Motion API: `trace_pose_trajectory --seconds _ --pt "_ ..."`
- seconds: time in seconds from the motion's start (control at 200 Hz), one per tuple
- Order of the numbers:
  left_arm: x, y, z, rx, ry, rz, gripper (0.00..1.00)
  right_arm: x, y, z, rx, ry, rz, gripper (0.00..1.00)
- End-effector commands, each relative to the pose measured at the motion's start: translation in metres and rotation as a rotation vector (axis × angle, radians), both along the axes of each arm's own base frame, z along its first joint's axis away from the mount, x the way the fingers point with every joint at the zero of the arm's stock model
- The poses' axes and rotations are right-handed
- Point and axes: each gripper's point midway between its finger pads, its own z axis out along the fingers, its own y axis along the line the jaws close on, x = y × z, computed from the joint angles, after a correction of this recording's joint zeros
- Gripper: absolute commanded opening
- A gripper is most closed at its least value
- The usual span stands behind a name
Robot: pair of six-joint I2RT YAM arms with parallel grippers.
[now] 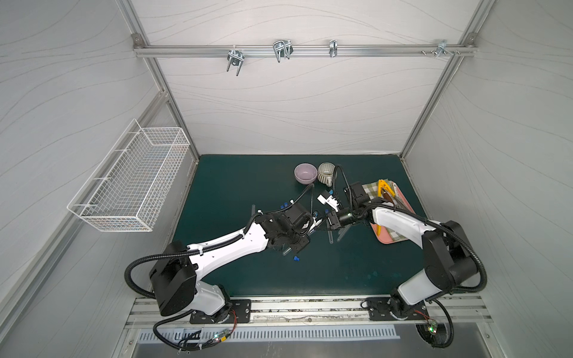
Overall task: Remove stoppers from test tubes
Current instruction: Open the stopper on the test tube.
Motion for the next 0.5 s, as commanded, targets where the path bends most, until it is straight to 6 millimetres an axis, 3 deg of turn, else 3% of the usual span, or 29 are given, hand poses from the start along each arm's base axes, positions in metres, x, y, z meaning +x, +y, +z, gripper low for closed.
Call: trace_pose_trajectory --seconds 0.0,0.305,0.495 --pt "0.001 0.020 -0.012 0.108 0.006 0.026 0.00 0.000 -0.007 0.011 -0.005 -0.040 0.002 0.00" --pt "0.002 0.022 -0.017 0.132 0.009 0.030 0.00 0.006 -0.013 0.007 -0.058 -0.064 -0.024 0.00" --pt "0.003 0.022 -0.018 0.140 0.006 0.031 0.00 0.007 -0.011 0.024 0.058 -0.033 -0.021 0.00"
